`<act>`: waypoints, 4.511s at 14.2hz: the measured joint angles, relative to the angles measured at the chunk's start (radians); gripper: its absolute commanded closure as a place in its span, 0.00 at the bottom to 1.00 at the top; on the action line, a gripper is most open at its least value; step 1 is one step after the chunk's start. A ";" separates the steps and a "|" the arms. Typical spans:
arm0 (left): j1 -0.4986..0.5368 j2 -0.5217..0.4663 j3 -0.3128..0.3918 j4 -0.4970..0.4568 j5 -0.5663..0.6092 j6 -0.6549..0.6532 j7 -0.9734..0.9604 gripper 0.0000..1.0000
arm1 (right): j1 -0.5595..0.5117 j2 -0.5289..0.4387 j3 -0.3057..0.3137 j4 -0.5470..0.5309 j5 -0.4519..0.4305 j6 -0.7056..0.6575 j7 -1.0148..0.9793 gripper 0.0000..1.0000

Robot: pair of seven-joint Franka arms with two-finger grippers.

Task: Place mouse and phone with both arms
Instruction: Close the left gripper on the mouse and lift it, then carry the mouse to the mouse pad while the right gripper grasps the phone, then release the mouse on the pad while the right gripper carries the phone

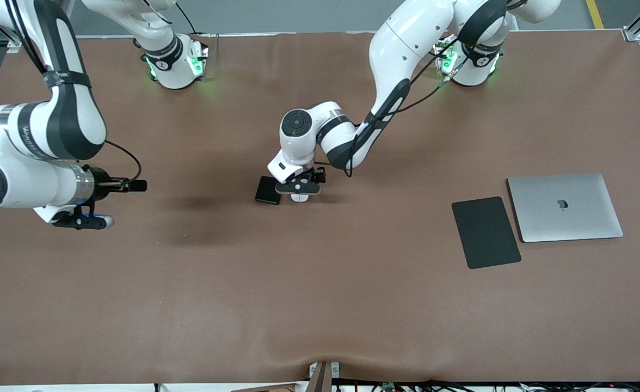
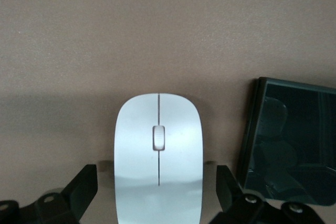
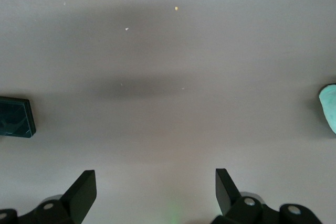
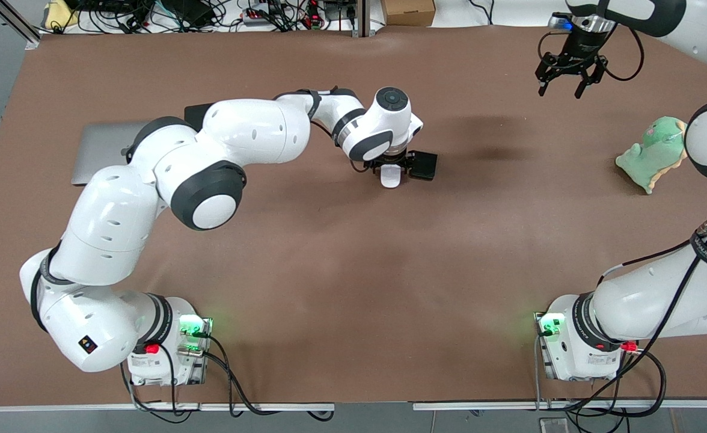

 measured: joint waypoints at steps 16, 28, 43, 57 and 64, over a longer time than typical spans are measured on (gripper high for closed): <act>0.051 -0.132 0.009 0.044 -0.001 -0.101 -0.016 1.00 | 0.124 0.065 0.003 -0.001 0.098 0.118 0.249 0.00; 0.332 -0.330 0.009 0.018 -0.004 -0.380 0.140 1.00 | 0.339 0.103 0.007 -0.208 0.200 0.535 0.375 0.00; 0.748 -0.429 0.008 -0.270 -0.004 -0.249 0.686 1.00 | 0.530 0.238 0.007 -0.283 0.249 0.858 0.390 0.00; 0.872 -0.419 0.007 -0.521 -0.004 0.059 0.864 1.00 | 0.569 0.239 0.002 -0.315 0.249 0.888 0.404 1.00; 0.893 -0.350 0.007 -0.535 -0.004 0.178 0.865 1.00 | 0.555 0.240 -0.015 -0.281 0.249 0.798 0.439 1.00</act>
